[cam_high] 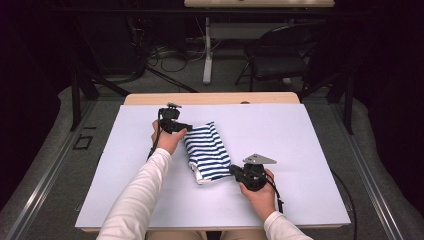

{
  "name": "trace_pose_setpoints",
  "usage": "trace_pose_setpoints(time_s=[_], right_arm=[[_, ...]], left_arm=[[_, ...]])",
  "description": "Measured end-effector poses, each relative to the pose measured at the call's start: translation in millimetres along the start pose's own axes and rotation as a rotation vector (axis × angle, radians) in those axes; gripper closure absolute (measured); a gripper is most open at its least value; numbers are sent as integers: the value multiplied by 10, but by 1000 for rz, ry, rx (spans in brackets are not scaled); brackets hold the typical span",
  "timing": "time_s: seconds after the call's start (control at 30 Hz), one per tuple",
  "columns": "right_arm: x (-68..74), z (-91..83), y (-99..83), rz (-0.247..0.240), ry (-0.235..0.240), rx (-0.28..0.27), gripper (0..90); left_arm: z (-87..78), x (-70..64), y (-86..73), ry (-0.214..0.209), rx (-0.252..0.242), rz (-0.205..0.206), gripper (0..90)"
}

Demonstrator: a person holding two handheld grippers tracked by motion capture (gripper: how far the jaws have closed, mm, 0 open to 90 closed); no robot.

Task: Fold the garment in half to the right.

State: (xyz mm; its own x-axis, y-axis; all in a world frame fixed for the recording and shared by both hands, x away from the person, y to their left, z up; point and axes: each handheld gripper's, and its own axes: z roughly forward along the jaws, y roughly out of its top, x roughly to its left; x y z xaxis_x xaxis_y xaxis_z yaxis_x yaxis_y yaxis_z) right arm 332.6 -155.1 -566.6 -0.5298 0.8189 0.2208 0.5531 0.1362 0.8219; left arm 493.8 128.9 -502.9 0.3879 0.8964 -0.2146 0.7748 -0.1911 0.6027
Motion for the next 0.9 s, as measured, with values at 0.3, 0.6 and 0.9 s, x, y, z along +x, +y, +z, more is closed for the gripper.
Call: trace_pose_setpoints(time_s=[0.3,0.6,0.9], right_arm=[[5,3,-5,-3,1,-2,846],[4,-7,-4,-2,2,0,846],[19,-14,-10,-7,8,-9,848]], left_arm=[[-13,22,-32,-28,18,-15,615],[22,6,-60,-12,42,-1,791],[38,-11,-49,16,32,27,895]])
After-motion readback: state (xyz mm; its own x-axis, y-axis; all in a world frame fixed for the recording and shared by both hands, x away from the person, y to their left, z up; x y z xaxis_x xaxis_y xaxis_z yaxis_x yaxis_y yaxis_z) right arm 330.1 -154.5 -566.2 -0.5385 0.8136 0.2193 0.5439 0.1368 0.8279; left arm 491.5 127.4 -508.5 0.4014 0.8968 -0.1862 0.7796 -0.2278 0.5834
